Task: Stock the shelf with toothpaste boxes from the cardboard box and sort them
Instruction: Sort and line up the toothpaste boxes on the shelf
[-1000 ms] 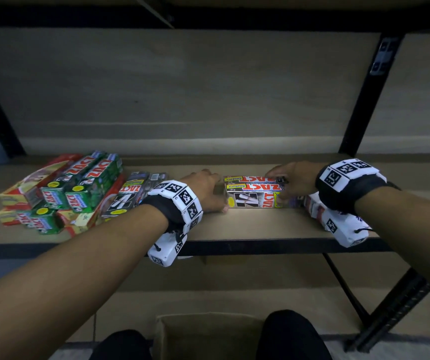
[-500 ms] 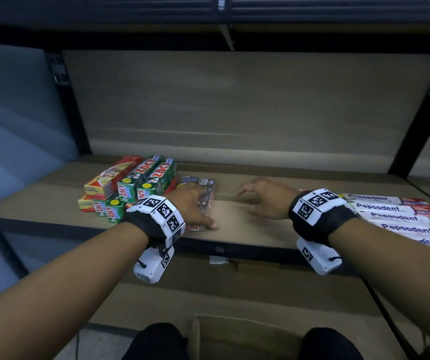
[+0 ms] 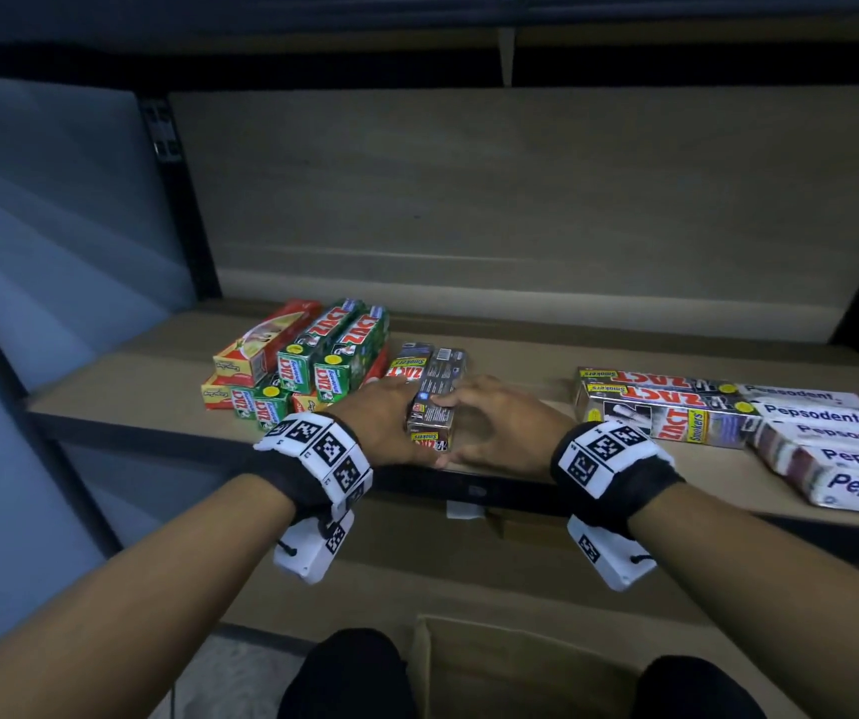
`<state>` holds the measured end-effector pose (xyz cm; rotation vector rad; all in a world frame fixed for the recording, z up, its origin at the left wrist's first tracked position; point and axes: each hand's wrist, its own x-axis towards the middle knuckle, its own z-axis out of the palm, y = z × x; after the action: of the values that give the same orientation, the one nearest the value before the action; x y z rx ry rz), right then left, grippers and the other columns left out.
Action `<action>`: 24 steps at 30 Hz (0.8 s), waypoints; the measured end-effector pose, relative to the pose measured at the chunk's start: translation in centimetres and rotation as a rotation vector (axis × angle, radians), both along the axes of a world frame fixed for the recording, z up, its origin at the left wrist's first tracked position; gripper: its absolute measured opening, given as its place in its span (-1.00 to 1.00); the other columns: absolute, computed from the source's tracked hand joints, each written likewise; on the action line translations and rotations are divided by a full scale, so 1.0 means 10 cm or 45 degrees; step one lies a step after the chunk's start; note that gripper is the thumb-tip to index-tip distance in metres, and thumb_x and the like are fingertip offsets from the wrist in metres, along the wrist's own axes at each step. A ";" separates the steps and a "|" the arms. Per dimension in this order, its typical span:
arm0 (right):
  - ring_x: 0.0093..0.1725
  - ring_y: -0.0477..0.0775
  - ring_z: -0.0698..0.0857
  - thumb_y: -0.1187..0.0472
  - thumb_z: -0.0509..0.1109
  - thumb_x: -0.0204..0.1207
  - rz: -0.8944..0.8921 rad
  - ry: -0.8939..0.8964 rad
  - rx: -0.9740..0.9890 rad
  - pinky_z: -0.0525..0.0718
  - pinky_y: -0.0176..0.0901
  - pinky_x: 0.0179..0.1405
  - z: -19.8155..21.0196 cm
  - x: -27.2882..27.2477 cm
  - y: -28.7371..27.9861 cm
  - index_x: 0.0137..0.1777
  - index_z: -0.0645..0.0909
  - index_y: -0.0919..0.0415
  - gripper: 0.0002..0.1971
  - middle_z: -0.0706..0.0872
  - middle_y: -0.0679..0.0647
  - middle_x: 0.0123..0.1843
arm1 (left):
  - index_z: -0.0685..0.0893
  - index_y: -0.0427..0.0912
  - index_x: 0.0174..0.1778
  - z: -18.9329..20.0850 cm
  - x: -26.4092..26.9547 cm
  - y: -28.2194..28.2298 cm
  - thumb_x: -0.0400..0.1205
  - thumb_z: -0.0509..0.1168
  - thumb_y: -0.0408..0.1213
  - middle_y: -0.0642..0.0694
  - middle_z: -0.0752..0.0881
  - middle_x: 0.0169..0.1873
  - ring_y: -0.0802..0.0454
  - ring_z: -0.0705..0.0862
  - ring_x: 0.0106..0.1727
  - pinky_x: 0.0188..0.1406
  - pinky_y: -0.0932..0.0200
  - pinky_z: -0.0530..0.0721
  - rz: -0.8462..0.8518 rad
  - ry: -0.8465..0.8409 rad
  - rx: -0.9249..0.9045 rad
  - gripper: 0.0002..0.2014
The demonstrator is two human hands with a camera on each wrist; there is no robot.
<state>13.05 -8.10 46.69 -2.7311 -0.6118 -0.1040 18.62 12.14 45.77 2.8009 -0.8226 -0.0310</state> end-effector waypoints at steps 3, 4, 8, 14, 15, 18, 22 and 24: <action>0.53 0.01 0.42 0.04 0.63 0.42 0.010 -0.025 -0.010 0.05 -0.68 0.19 0.00 -0.01 -0.03 0.56 0.51 0.07 -0.30 0.48 0.06 0.54 | 0.47 0.05 0.48 0.03 -0.05 0.00 0.16 0.59 0.34 0.03 0.58 0.36 -0.02 0.56 0.35 0.41 -0.02 0.54 -0.027 0.019 -0.019 -0.02; 0.51 0.02 0.44 0.06 0.64 0.40 0.006 -0.037 -0.007 0.10 -0.66 0.18 -0.01 -0.01 -0.04 0.53 0.53 0.07 -0.31 0.50 0.06 0.51 | 0.47 0.04 0.48 0.03 -0.06 0.00 0.13 0.62 0.31 0.03 0.58 0.35 -0.02 0.55 0.35 0.42 -0.03 0.54 -0.035 0.023 -0.006 0.00; 0.44 -0.03 0.49 -0.06 0.71 0.23 -0.006 -0.039 -0.022 0.29 -0.46 0.27 -0.05 -0.05 -0.13 0.46 0.54 -0.02 -0.24 0.49 -0.01 0.47 | 0.40 -0.03 0.56 0.00 -0.10 0.06 0.10 0.66 0.23 -0.02 0.53 0.44 -0.08 0.47 0.46 0.44 -0.06 0.53 -0.084 -0.054 0.060 0.11; 0.38 0.04 0.53 -0.01 0.76 0.15 0.009 -0.078 -0.076 0.56 -0.06 0.26 -0.12 -0.23 -0.32 0.29 0.42 -0.03 -0.24 0.50 -0.05 0.41 | 0.52 -0.10 0.49 -0.04 -0.28 0.07 0.34 0.59 -0.26 -0.08 0.62 0.36 -0.05 0.54 0.34 0.37 0.10 0.49 -0.266 -0.237 -0.031 -0.25; 0.38 0.03 0.52 0.02 0.75 0.17 0.016 -0.109 -0.080 0.58 0.00 0.30 -0.13 -0.27 -0.36 0.28 0.42 -0.03 -0.27 0.50 -0.06 0.42 | 0.52 -0.07 0.49 -0.07 -0.30 0.08 0.36 0.56 -0.27 -0.06 0.62 0.36 -0.03 0.54 0.36 0.40 0.06 0.50 -0.280 -0.243 -0.052 -0.27; 0.37 -0.01 0.53 0.11 0.69 0.27 0.062 -0.208 -0.077 0.61 0.08 0.32 -0.17 -0.39 -0.49 0.25 0.42 -0.10 -0.37 0.51 -0.11 0.40 | 0.50 -0.02 0.48 -0.15 -0.36 0.09 0.38 0.54 -0.31 -0.03 0.61 0.36 0.01 0.55 0.39 0.40 0.03 0.55 -0.318 -0.258 -0.123 -0.29; 0.38 -0.10 0.50 0.11 0.60 0.35 0.131 -0.257 -0.089 0.56 -0.02 0.34 -0.14 -0.54 -0.68 0.29 0.47 -0.14 -0.46 0.49 -0.20 0.38 | 0.59 -0.01 0.36 -0.19 -0.45 0.06 0.43 0.54 -0.30 0.02 0.68 0.25 0.05 0.60 0.30 0.31 -0.01 0.61 -0.426 -0.326 -0.223 -0.43; 0.42 -0.14 0.46 0.09 0.57 0.39 0.169 -0.239 -0.091 0.52 -0.17 0.36 -0.12 -0.64 -0.76 0.32 0.50 -0.17 -0.48 0.44 -0.23 0.43 | 0.62 0.01 0.32 -0.20 -0.50 0.04 0.45 0.56 -0.27 0.08 0.70 0.20 0.09 0.60 0.25 0.27 0.06 0.61 -0.491 -0.368 -0.244 -0.49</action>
<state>6.65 -15.73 45.48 -2.7597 -0.8622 -0.3145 13.61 12.49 43.73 2.4607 -1.3440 0.3765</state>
